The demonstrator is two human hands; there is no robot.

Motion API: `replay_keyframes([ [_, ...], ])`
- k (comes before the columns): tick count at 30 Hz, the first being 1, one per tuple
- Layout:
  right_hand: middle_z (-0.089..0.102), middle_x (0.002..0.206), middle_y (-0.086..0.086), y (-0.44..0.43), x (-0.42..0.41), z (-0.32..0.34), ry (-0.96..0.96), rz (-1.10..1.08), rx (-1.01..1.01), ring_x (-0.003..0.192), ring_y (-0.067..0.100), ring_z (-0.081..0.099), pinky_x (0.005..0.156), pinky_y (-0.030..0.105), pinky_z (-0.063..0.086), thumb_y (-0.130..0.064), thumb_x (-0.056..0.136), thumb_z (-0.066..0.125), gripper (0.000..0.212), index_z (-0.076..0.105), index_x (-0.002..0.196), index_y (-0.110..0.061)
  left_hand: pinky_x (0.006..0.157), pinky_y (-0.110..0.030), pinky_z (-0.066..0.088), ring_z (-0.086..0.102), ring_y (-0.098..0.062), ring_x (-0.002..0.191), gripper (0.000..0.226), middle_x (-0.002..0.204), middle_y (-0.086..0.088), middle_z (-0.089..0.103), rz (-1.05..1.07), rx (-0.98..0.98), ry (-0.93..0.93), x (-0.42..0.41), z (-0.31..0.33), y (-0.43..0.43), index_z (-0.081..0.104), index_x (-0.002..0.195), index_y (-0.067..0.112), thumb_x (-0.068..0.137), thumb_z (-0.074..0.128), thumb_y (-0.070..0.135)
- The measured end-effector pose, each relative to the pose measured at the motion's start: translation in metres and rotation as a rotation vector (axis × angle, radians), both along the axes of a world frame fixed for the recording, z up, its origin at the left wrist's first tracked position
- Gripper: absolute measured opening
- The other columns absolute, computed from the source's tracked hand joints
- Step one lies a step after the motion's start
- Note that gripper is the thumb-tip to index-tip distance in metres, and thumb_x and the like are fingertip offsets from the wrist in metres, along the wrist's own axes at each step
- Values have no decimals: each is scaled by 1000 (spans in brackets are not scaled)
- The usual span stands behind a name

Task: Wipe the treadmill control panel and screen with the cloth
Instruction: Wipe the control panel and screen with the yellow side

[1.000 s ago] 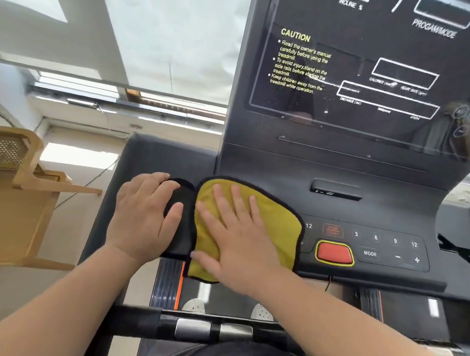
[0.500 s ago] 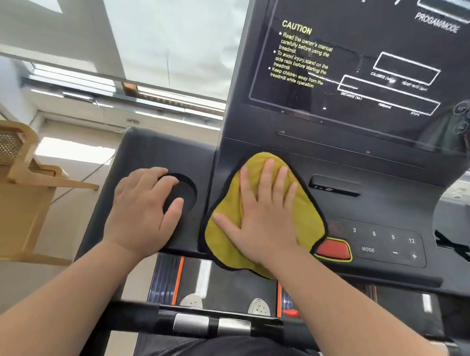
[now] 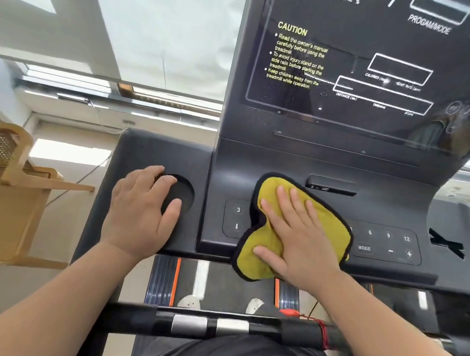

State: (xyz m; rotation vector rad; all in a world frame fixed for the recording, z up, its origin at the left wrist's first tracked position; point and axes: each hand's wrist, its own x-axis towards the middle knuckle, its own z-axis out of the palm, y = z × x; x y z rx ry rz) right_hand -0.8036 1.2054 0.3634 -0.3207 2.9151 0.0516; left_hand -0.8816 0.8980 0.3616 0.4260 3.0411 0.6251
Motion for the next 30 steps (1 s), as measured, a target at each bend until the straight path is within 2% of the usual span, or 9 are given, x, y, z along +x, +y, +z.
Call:
replay_keyframes([
  [3,-25,170,7,-25,-23,5,2,-155,9,156,31,-26,127,57,-7,-96,81,12,106,-9,164,-33,107,-55,36,48,-36,127,52,138,-13,54,10,-16,-9,0,2,1,59,127,13,93,33,44],
  [5,-33,167,9,-53,-44,8,18,-171,-15,152,35,-33,125,57,-15,-97,79,16,112,-15,163,-31,106,-55,37,48,-37,126,53,138,-14,54,10,-17,-9,1,2,1,58,127,13,93,33,44],
  [11,-24,170,2,-91,-71,9,3,125,-41,154,31,-29,125,60,-10,-87,89,27,99,-3,165,-31,104,-52,38,51,-35,124,56,135,-13,59,21,-8,-18,-1,1,1,59,128,9,93,34,44],
  [14,-7,174,0,-68,-40,2,-12,291,-51,159,29,-13,126,58,-1,-81,92,30,94,7,166,-28,104,-52,38,51,-35,125,56,136,-13,58,13,-26,-24,0,2,1,59,130,9,93,34,43],
  [17,6,174,2,-24,-15,-5,8,347,-12,160,30,1,124,55,7,-80,96,29,88,10,165,-30,105,-52,38,50,-33,126,57,138,-10,57,8,-40,-35,-1,3,2,55,135,12,93,33,44],
  [19,4,174,2,5,-22,-5,9,340,-14,160,29,-2,124,54,5,-83,95,27,89,7,165,-32,106,-53,39,49,-32,126,57,138,-9,56,2,-47,-37,-2,3,3,52,137,14,93,33,44],
  [22,-9,174,1,19,-54,3,24,244,-24,159,26,-16,126,56,-3,-86,92,25,93,2,166,-34,106,-54,39,49,-33,125,56,137,-10,55,0,-60,-36,-3,3,4,52,137,15,93,33,44],
  [27,-26,170,3,-47,-87,10,81,101,-40,152,33,-33,122,61,-20,-91,87,23,102,-4,165,-32,103,-53,39,50,-34,124,55,136,-10,56,0,-17,-10,-3,1,3,53,136,14,93,35,42],
  [30,-27,170,2,-75,-87,11,43,181,-35,153,31,-33,123,61,-17,-90,87,21,99,-3,165,-33,103,-54,40,53,-36,123,54,134,-11,58,-2,43,21,-2,-2,1,55,135,11,93,35,40],
])
